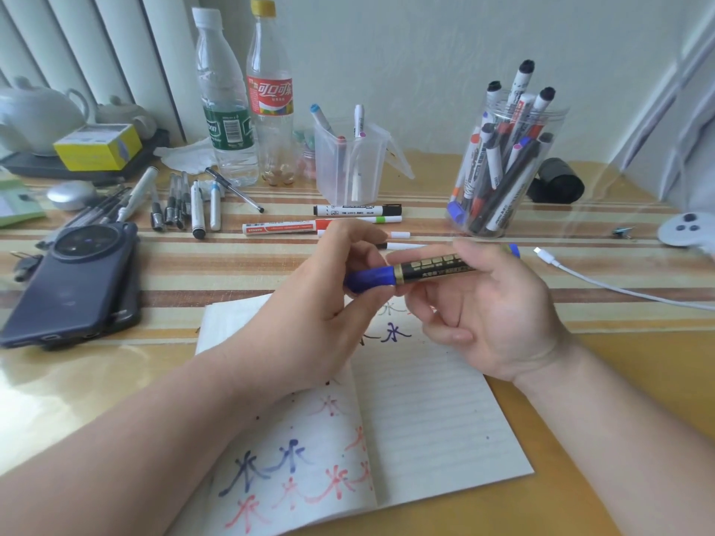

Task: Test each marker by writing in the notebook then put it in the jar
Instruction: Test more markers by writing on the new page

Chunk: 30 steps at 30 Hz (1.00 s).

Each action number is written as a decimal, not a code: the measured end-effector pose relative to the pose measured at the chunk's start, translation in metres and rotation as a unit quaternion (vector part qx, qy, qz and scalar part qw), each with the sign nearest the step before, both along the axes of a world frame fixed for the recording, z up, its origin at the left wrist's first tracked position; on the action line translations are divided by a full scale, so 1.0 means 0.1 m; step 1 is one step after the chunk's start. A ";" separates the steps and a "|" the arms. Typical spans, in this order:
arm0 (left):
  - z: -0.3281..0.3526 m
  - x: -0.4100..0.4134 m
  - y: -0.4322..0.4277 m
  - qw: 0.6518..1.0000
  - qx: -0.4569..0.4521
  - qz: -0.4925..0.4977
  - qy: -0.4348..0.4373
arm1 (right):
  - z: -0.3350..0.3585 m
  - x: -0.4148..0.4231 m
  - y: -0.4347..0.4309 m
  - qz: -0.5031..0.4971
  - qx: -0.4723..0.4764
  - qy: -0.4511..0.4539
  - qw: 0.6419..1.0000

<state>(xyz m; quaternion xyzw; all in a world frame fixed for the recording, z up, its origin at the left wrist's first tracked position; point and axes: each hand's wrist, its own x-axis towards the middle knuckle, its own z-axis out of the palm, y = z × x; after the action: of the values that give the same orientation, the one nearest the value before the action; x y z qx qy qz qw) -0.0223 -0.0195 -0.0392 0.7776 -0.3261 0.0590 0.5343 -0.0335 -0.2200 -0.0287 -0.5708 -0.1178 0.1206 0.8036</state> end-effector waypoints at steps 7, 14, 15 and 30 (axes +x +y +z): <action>-0.01 0.01 -0.01 0.995 -0.056 0.037 0.075 | 0.03 -0.01 -0.03 -0.072 0.016 0.039 0.996; 0.04 -0.06 0.05 0.997 -0.045 0.023 0.063 | 0.01 -0.08 0.01 0.008 -0.110 -0.029 0.993; 0.04 -0.06 0.05 0.997 -0.032 0.029 0.056 | 0.00 -0.09 0.03 0.005 -0.121 -0.039 0.992; 0.06 -0.05 -0.05 0.989 -0.030 0.141 -0.015 | 0.00 -0.06 0.13 -0.070 -0.070 -0.041 0.994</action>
<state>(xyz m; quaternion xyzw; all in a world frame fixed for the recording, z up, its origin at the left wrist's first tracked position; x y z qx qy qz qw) -0.0277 -0.0247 -0.0337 0.7983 -0.2192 0.1550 0.5392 -0.0398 -0.2068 -0.0288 -0.6370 -0.1018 0.0479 0.7626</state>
